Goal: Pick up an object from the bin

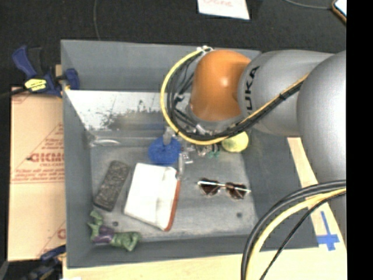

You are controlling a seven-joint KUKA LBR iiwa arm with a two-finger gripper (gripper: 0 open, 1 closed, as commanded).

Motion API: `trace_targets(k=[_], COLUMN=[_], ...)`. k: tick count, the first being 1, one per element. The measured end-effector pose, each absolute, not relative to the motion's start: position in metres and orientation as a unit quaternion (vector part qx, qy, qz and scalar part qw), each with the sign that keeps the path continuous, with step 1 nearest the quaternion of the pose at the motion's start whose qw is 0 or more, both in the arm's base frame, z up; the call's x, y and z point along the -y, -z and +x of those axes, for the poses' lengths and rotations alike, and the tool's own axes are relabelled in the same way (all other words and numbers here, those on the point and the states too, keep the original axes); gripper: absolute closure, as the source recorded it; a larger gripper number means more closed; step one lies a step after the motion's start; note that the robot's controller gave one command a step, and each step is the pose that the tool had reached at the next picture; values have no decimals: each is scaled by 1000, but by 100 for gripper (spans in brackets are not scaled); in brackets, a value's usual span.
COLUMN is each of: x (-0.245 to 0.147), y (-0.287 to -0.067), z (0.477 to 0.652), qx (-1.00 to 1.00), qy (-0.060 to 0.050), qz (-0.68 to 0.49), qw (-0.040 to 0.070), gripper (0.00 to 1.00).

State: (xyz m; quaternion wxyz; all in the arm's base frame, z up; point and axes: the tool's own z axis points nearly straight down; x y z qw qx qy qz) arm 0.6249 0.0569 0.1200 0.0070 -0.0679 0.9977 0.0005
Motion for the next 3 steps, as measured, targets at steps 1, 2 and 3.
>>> trace_targets(k=[1,2,3], x=[-62,-79,-61], y=[-101,-73,-77], z=[620,627,630], qx=[-998,-999,-1000], qy=[-2,-2,-5], qz=[-62,53,24], qw=[4,8,11], gripper=[0,0,100])
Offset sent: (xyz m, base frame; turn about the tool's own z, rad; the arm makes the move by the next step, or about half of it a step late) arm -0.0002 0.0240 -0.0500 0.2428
